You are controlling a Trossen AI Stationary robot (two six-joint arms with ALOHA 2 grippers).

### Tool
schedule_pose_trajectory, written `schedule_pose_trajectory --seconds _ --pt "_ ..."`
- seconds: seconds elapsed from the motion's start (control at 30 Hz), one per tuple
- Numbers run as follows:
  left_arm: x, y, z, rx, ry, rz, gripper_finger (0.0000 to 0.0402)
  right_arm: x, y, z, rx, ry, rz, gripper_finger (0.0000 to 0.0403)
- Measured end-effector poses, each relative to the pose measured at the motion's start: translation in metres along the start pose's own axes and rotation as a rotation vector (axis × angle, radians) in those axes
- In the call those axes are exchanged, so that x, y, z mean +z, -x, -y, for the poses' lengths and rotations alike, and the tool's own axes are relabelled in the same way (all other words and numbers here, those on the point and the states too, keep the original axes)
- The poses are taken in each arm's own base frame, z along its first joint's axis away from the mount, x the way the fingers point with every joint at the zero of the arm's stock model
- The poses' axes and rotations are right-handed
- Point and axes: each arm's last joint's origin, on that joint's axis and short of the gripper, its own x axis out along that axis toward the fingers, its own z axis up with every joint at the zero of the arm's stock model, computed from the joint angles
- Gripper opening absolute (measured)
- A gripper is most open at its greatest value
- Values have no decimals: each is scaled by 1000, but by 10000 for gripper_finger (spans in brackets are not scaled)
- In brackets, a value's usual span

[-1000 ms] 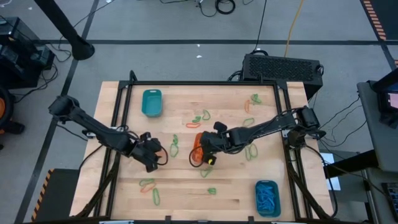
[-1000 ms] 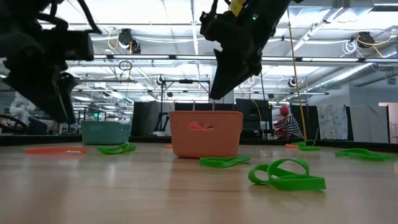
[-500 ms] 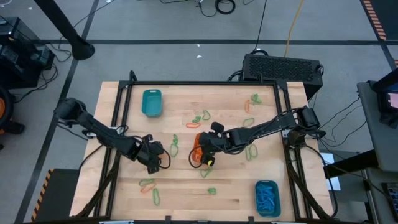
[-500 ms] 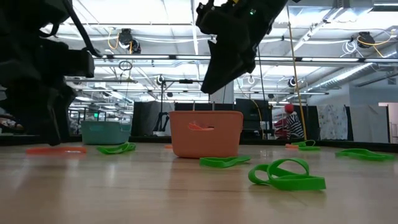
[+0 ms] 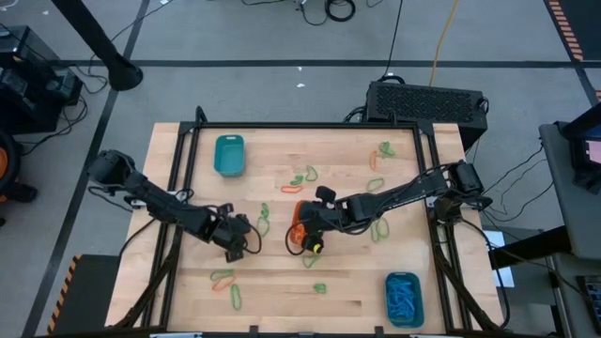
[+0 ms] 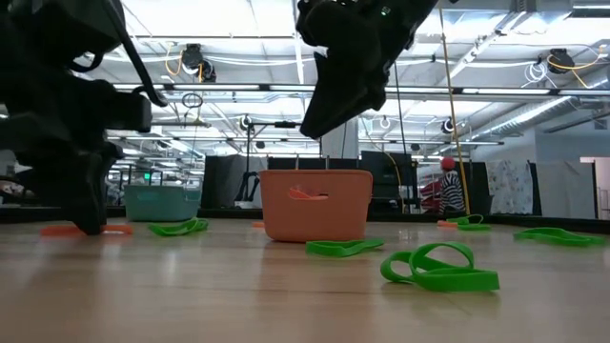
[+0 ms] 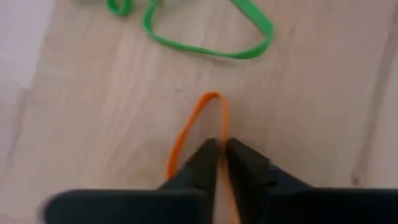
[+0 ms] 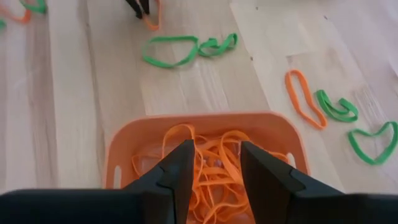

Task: Sort rubber bands into baskets
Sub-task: Put the orange rubber band into the orange bin

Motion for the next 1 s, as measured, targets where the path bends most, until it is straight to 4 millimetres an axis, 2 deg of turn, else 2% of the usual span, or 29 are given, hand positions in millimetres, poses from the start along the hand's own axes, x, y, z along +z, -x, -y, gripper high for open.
schedule_pose_trajectory --seconds 0.07,0.3,0.47,0.73,1.0 --pt "1 -1 -2 20 -13 10 11 2 0 -1 8 -6 17 123" --pt "5 3 -7 25 -2 48 4 7 1 -6 103 -10 48 123" --pt "13 22 0 -95 -23 182 3 13 2 -12 135 38 130 123" --pt "33 59 14 -327 -91 503 3 23 6 -22 185 60 262 123" --pt "40 67 20 -393 -90 609 2 27 17 -42 229 206 398 131"
